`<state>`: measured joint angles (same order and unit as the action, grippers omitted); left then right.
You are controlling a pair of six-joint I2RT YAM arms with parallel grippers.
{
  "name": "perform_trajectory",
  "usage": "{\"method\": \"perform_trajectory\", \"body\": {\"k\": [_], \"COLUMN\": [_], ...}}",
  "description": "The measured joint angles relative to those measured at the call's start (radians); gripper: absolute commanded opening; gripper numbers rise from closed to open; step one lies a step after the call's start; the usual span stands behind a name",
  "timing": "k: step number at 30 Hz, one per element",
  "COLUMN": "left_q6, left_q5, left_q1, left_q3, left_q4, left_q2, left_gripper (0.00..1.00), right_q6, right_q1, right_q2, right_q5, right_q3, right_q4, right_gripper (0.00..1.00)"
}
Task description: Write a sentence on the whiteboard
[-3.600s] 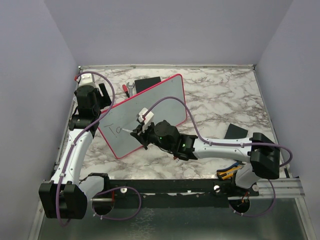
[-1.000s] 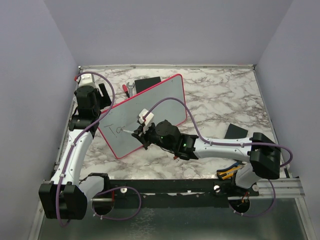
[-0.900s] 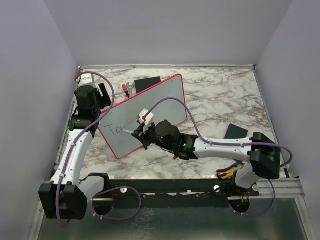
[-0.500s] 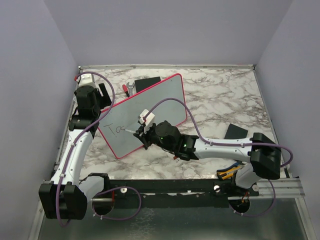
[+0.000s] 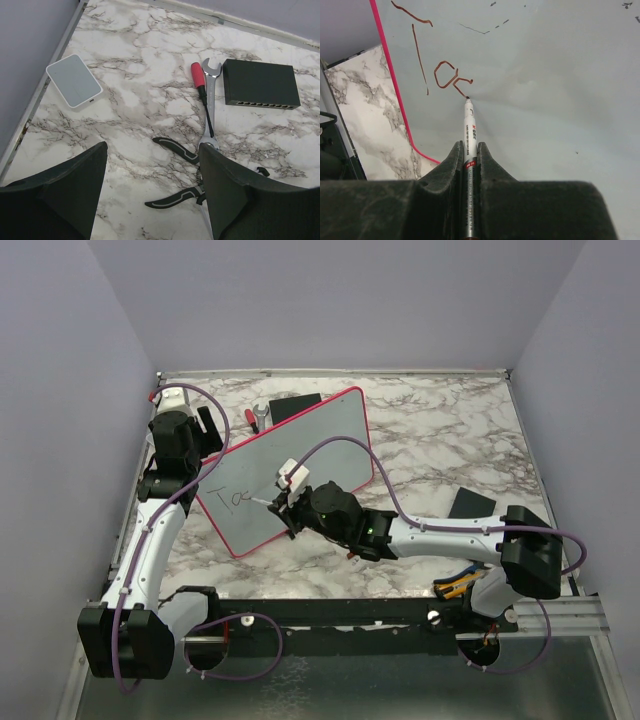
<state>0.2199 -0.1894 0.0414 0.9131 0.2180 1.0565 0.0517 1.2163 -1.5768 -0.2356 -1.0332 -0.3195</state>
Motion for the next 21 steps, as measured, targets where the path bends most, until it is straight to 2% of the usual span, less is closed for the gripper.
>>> {"method": "perform_trajectory", "body": {"k": [21], "left_q6": [0.0], "left_q5": [0.007], "left_q1": [0.0], "left_q3": [-0.002], "left_q4": [-0.007], "left_q2": [0.0], "left_gripper": [0.75], "right_q6": [-0.097], "right_q1": [0.0], "right_q2": [0.016], "right_q5": [-0.05], "right_q3": [-0.07], "right_q4": [-0.04], "right_gripper": [0.0]}}
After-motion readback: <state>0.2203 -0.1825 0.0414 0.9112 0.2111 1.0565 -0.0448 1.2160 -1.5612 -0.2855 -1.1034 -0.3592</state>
